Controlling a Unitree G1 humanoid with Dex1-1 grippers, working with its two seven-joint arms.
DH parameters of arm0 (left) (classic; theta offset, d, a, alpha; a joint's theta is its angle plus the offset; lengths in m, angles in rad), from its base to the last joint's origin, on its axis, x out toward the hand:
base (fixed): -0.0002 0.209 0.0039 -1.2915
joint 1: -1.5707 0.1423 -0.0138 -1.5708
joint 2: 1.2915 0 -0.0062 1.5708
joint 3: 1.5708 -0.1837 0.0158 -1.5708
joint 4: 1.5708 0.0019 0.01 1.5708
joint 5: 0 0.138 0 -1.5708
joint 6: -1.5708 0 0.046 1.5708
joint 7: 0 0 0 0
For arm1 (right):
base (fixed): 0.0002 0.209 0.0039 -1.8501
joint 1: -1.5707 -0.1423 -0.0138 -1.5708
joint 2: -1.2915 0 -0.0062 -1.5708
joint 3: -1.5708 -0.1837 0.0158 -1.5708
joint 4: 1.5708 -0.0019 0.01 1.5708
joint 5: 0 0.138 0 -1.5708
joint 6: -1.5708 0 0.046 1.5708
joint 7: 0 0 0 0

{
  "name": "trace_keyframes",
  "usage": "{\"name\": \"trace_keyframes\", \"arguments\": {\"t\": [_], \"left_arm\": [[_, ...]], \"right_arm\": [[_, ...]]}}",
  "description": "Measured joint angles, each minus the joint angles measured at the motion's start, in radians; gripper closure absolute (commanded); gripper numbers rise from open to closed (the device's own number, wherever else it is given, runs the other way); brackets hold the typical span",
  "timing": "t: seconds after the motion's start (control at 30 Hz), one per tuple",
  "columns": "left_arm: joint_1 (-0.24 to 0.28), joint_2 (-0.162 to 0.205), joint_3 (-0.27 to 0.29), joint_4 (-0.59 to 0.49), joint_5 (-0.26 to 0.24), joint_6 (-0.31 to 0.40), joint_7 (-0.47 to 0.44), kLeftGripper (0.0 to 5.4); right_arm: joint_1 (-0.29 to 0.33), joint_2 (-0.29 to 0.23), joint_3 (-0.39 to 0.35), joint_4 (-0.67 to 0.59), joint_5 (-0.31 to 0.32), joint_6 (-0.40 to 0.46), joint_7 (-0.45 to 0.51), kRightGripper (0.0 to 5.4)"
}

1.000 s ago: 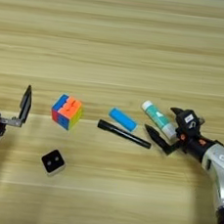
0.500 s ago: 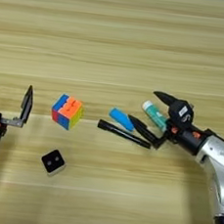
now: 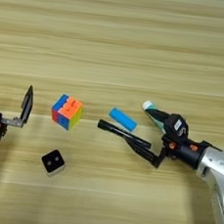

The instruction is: Move the objects on the table

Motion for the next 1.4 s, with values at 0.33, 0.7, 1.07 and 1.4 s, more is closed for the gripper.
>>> {"name": "trace_keyframes", "arguments": {"t": [0.33, 0.7, 1.07, 1.4], "left_arm": [[-0.009, 0.000, 0.000, 0.000, 0.000, 0.000, 0.000, 0.00], [-0.012, -0.001, 0.000, 0.001, 0.001, 0.000, 0.002, 0.00], [-0.008, -0.004, -0.001, 0.001, 0.001, 0.000, 0.008, 0.00], [-0.005, -0.010, -0.001, 0.001, 0.002, 0.000, 0.009, 0.00]], "right_arm": [[0.006, -0.009, 0.018, 0.025, -0.025, -0.001, 0.028, 0.04], [0.010, -0.012, 0.044, 0.155, -0.082, -0.024, 0.039, 0.04], [-0.012, -0.012, 0.055, 0.213, -0.105, -0.049, 0.034, 0.23], [-0.026, -0.012, 0.062, 0.244, -0.107, -0.069, 0.037, 1.35]]}}
